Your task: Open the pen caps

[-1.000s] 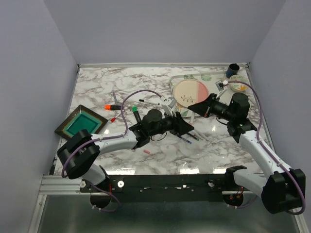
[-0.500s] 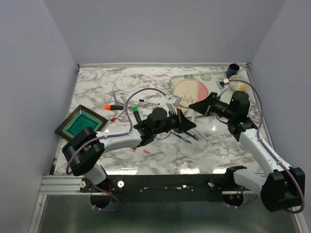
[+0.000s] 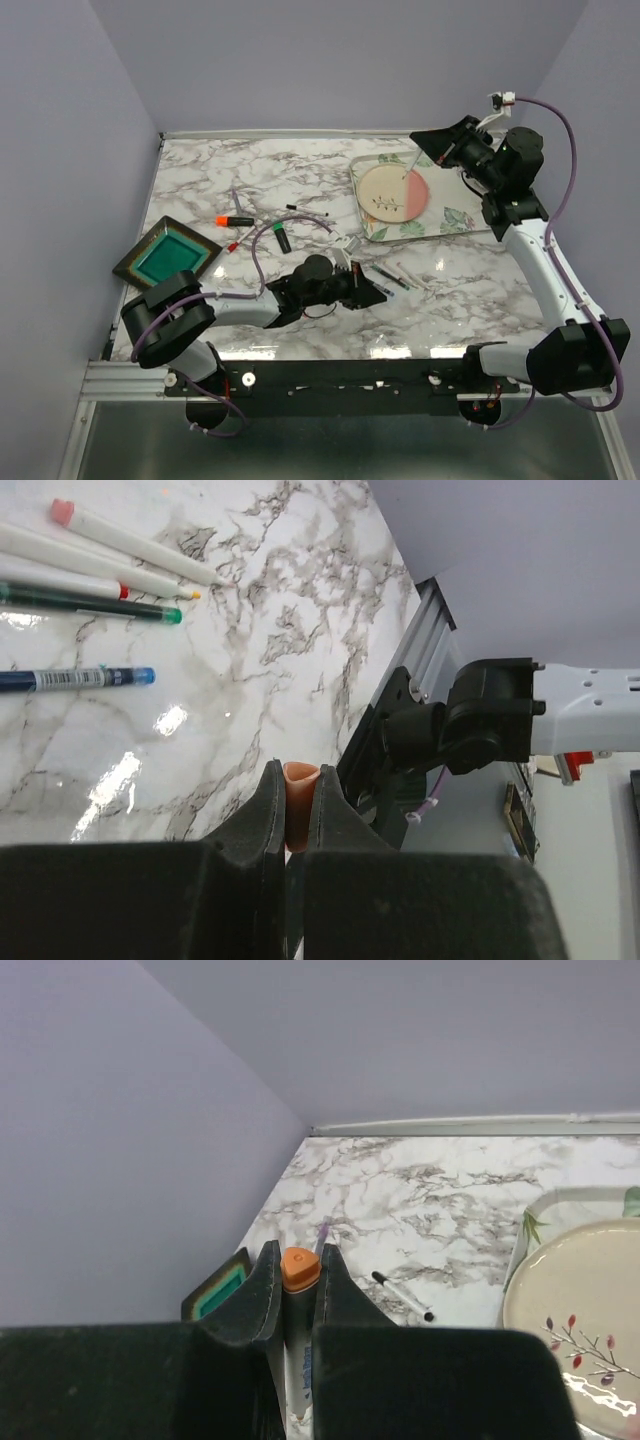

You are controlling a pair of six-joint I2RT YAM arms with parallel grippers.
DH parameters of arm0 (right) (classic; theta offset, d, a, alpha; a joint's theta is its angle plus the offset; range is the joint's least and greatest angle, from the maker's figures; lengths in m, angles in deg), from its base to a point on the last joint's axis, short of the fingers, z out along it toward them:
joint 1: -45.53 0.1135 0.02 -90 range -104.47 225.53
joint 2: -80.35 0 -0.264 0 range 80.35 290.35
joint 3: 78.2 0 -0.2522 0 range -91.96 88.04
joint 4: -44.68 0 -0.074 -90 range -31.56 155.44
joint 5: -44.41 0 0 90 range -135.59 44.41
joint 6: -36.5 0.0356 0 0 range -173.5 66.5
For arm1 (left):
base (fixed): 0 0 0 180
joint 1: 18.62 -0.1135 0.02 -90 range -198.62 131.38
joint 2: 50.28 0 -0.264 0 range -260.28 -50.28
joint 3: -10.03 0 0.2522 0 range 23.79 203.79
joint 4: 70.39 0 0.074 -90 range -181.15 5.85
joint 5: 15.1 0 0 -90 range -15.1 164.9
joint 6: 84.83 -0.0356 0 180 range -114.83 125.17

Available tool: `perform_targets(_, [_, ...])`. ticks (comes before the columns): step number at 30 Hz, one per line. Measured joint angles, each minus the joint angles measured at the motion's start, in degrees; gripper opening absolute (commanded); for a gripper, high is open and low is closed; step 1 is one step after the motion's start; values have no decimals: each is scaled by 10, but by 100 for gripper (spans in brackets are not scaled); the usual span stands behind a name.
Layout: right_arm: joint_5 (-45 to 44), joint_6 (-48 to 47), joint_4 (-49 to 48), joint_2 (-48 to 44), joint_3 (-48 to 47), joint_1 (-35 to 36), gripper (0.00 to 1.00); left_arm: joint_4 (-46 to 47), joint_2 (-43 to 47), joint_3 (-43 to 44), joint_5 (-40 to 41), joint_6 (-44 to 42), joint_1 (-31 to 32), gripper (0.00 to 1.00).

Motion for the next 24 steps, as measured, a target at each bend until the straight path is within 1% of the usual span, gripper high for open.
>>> perform_targets(2, [-10, -8, -4, -2, 4, 0, 1, 0, 0, -13, -2, 4, 2, 0])
perform_targets(4, [-12, -37, 0, -4, 16, 1, 1, -12, 9, -21, 3, 3, 2, 0])
perform_targets(6, [13, -124, 31, -8, 36, 1, 1, -37, 32, -29, 18, -3, 2, 0])
perform_targets(7, [31, -158, 48, -10, 42, 0, 0, -61, 61, -33, 37, -11, 2, 0])
perform_targets(8, [49, -215, 75, -10, 47, 0, 1, -81, 85, -38, 53, -18, 2, 0])
perform_targets(9, [70, -294, 133, -9, 50, 1, 1, -98, 113, -42, 70, -25, 2, 0])
perform_targets(13, [92, -478, 279, 13, 61, 6, 1, -194, 244, -61, 176, -52, 0, 0])
perform_targets(14, [92, -511, 308, 19, 72, 7, 1, -216, 271, -68, 199, -55, -2, 0])
perform_targets(19, [65, -612, 409, 38, 119, 7, 2, -347, 402, -108, 312, -58, -18, 0])
perform_targets(22, [42, -647, 433, 57, 120, 8, 2, -403, 450, -131, 350, -50, -36, 0])
perform_targets(24, [30, -662, 442, 74, 120, 8, 3, -430, 469, -144, 360, -42, -50, 0])
